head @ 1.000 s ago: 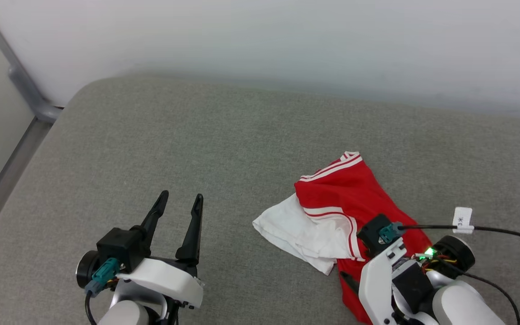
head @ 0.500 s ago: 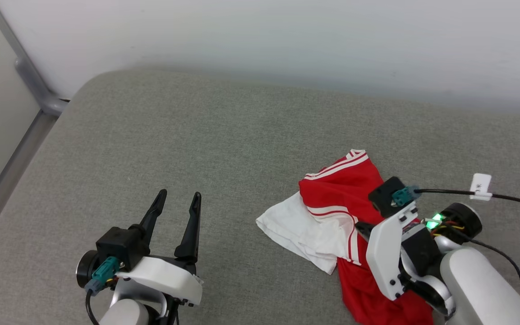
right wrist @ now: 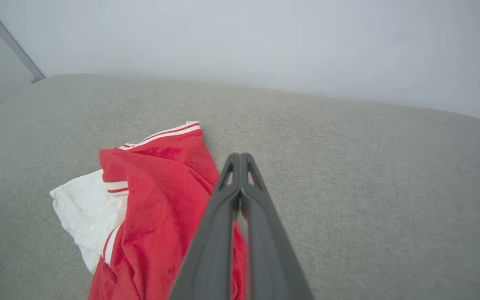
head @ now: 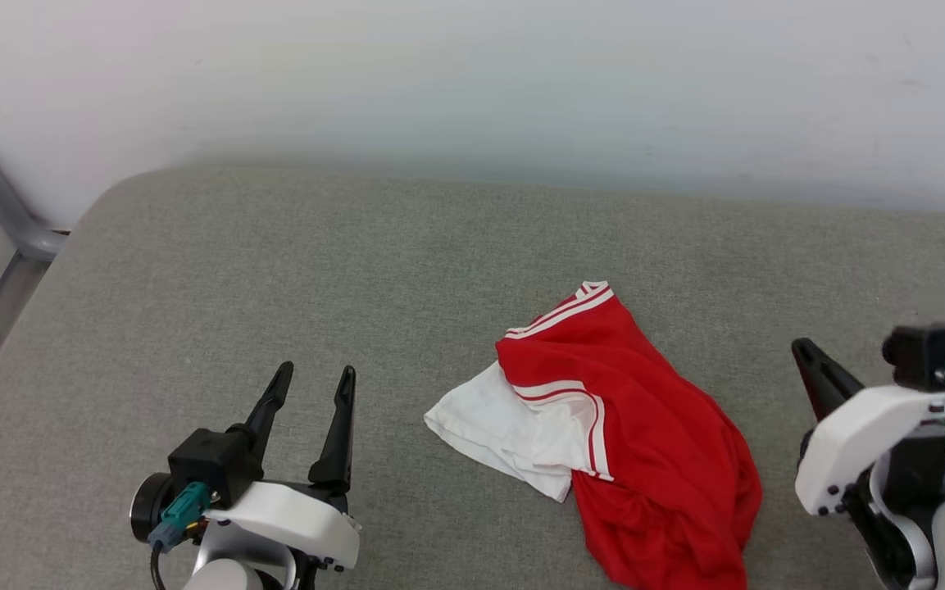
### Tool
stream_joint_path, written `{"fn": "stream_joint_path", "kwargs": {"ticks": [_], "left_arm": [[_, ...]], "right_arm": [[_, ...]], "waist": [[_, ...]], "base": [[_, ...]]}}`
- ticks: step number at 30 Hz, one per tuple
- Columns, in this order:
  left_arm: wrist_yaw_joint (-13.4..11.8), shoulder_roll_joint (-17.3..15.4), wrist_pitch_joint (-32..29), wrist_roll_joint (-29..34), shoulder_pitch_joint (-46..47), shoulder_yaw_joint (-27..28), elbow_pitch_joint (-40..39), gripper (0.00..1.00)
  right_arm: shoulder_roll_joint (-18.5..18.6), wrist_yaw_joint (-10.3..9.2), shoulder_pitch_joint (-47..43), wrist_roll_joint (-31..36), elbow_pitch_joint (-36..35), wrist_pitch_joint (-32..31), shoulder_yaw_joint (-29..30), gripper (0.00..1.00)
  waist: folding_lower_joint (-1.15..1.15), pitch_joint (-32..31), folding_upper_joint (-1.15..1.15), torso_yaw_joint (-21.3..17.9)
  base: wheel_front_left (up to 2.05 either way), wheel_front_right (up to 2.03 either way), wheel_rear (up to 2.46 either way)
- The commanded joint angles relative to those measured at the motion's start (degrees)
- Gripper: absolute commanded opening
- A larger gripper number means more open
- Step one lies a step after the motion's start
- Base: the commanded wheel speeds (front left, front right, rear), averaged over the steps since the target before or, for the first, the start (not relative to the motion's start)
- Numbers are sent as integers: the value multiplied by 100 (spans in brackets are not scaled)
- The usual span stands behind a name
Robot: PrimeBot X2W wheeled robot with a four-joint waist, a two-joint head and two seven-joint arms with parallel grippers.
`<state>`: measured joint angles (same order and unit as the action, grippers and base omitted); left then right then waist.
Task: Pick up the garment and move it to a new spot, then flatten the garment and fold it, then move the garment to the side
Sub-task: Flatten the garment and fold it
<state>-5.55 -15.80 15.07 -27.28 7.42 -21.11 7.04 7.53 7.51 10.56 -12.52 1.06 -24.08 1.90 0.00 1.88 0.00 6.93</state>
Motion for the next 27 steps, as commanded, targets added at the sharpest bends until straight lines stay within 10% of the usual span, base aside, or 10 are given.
{"fn": "stream_joint_path", "kwargs": {"ticks": [1,14,16,17,27], "left_arm": [[-12,-23,13,17,-72,36,-19,100],[-92,-88,-37,-35,-269,17,-36,100],[-104,-92,-55,-52,-299,11,-49,100],[-108,-93,-57,-60,-305,6,-49,100],[-101,-89,-69,-88,-242,-34,-51,100]], "right_arm": [[-141,-4,-300,124,-154,271,212,0],[-466,-4,-1802,546,-891,1403,409,0],[-469,-4,-1910,472,-919,1349,405,49],[-471,-4,-1939,428,-931,1339,418,100],[-471,-4,-1912,252,-924,1162,566,100]], "waist": [[0,-48,0,-71],[0,-237,0,-283],[0,-239,0,-298],[0,-236,0,-301],[0,-214,0,-236]], "base": [[0,0,0],[0,0,0],[0,0,0],[0,0,0],[0,0,0]]}}
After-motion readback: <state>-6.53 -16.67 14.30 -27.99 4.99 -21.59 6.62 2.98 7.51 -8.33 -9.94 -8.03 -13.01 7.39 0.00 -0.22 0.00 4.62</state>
